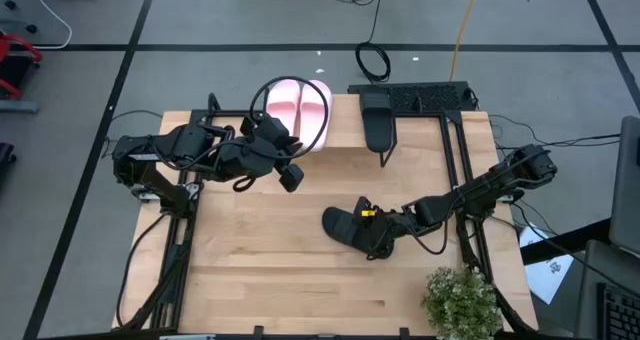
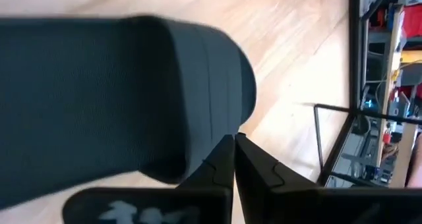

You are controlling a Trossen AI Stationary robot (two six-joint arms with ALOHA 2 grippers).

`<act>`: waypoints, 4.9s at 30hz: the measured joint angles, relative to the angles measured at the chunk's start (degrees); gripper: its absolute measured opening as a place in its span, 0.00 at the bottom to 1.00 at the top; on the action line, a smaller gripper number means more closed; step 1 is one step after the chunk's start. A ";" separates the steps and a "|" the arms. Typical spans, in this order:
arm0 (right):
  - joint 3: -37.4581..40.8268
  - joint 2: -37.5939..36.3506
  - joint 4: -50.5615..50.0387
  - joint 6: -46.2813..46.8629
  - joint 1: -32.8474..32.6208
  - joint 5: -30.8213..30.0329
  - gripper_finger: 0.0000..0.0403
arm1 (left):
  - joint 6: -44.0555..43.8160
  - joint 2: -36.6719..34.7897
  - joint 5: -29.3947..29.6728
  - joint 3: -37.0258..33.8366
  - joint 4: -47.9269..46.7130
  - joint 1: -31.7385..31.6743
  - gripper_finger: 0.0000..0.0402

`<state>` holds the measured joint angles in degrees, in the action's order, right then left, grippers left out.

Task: Pick and place slides into the shelf
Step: Put the black slides on the shelf

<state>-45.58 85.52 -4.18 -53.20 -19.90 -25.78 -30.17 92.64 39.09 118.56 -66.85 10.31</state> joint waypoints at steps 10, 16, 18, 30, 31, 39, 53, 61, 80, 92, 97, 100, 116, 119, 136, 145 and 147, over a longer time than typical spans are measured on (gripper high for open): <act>-0.55 -1.60 -0.26 -0.64 -2.16 -5.75 0.11 | 0.05 0.00 0.00 0.00 -0.13 0.00 0.16; -0.72 -5.12 -3.72 4.37 -4.10 -0.48 0.26 | 1.35 0.00 0.14 0.00 -0.13 0.00 0.16; -0.66 -5.11 -6.30 6.84 -4.26 2.08 0.31 | 1.40 0.00 0.29 0.00 -0.13 -0.07 0.16; -0.59 1.26 -2.53 7.12 -2.97 3.38 0.40 | 1.71 0.00 1.53 0.00 -0.04 -0.11 0.16; -0.59 1.91 -2.15 6.73 -2.81 3.21 0.39 | 1.58 0.00 1.53 0.00 -0.04 -0.11 0.16; -0.63 6.84 3.62 5.28 -0.75 -1.53 0.30 | 1.38 0.00 1.51 0.00 0.13 -0.13 0.16; -2.92 2.14 4.09 -2.92 -1.60 -13.81 0.01 | 1.78 0.00 1.51 0.00 0.20 -0.11 0.16; -18.88 -1.25 -13.49 -1.51 1.67 -28.05 0.01 | 3.32 0.00 1.53 0.00 0.06 -0.11 0.16; -52.34 12.93 -36.97 27.43 25.29 -31.56 0.00 | 4.39 -9.16 10.47 0.02 -7.06 -1.95 0.16; -52.35 17.62 -33.51 26.54 36.31 -25.02 0.00 | 10.42 -10.31 10.47 0.02 -7.09 -2.90 0.16; -52.41 17.18 -30.77 24.99 39.08 -21.01 0.00 | 11.02 -9.89 10.38 0.00 -7.10 -4.40 0.16; -52.39 17.29 -30.88 25.41 40.12 -18.87 0.00 | 10.85 -10.12 10.42 0.00 -7.10 -5.34 0.16; -52.39 17.59 -32.54 29.08 43.66 -14.50 0.00 | 10.99 -10.05 9.88 0.00 -7.17 -7.06 0.16; -52.39 17.59 -33.14 29.86 43.71 -14.43 0.00 | 11.71 -10.05 9.88 0.00 -7.17 -7.06 0.16; -52.39 17.55 -41.85 34.11 45.35 -11.55 0.00 | 12.00 -10.05 8.93 0.00 -7.13 -7.03 0.16; -50.74 17.51 -40.84 31.51 45.27 -12.22 0.00 | 12.00 -10.05 8.90 0.00 -7.13 -7.02 0.16; -49.54 17.43 -40.18 29.67 44.79 -14.18 0.00 | 12.00 -10.05 8.90 0.00 -7.13 -7.04 0.16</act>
<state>-95.13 102.94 -44.35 -23.53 24.89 -39.96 -18.18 82.59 47.99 118.56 -73.97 3.27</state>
